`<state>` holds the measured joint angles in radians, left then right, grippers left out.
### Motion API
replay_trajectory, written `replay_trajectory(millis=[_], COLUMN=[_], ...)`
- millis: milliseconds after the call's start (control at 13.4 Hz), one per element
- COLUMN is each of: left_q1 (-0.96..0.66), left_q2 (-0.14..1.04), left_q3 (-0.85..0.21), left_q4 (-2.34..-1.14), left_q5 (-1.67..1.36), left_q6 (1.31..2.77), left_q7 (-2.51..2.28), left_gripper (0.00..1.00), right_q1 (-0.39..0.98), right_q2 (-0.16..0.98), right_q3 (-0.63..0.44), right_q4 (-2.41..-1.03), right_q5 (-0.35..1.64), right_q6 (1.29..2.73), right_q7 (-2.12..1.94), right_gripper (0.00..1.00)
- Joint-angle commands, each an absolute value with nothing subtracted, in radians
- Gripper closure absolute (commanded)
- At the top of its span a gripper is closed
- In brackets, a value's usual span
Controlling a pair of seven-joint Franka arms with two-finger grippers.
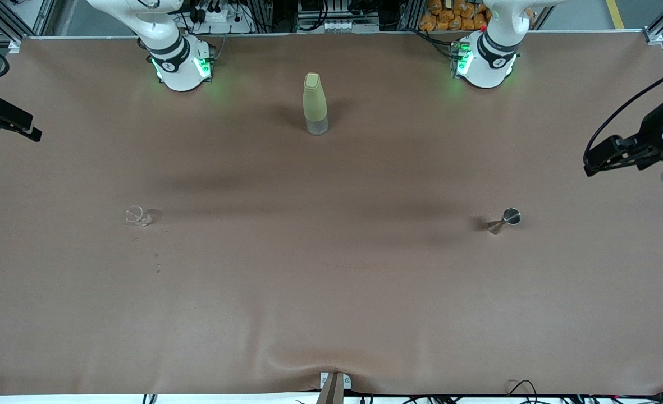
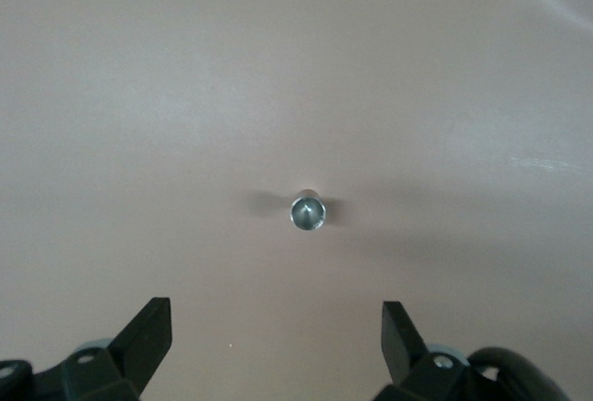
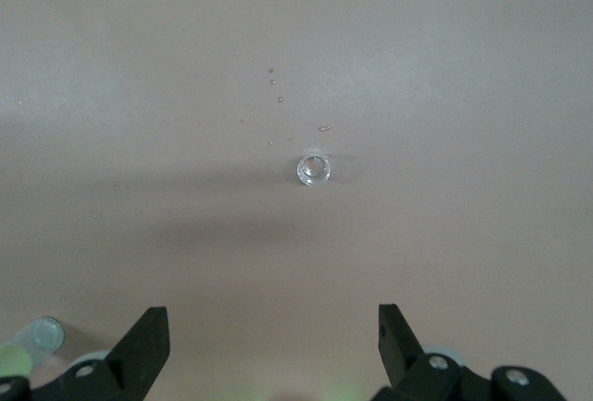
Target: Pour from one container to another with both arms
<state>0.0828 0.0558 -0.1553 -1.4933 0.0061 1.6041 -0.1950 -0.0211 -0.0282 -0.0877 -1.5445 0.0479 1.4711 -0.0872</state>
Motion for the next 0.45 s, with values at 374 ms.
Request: replay_trajectory(millis=[374], left_q1=[0.080], left_q2=[0.046], left_q3=[-0.130], left_q4=[-1.528], left_q5=[-0.032], left_q6=[1.580], left_q7=[-0.118], left_gripper=[0.00], right_q1=[-0.005], right_q2=[-0.044], right_q3=[-0.100], right_q4=[-1.568], right_q5=[0.032], right_q6=[1.482], right_q7=[-0.063], right_gripper=[0.00])
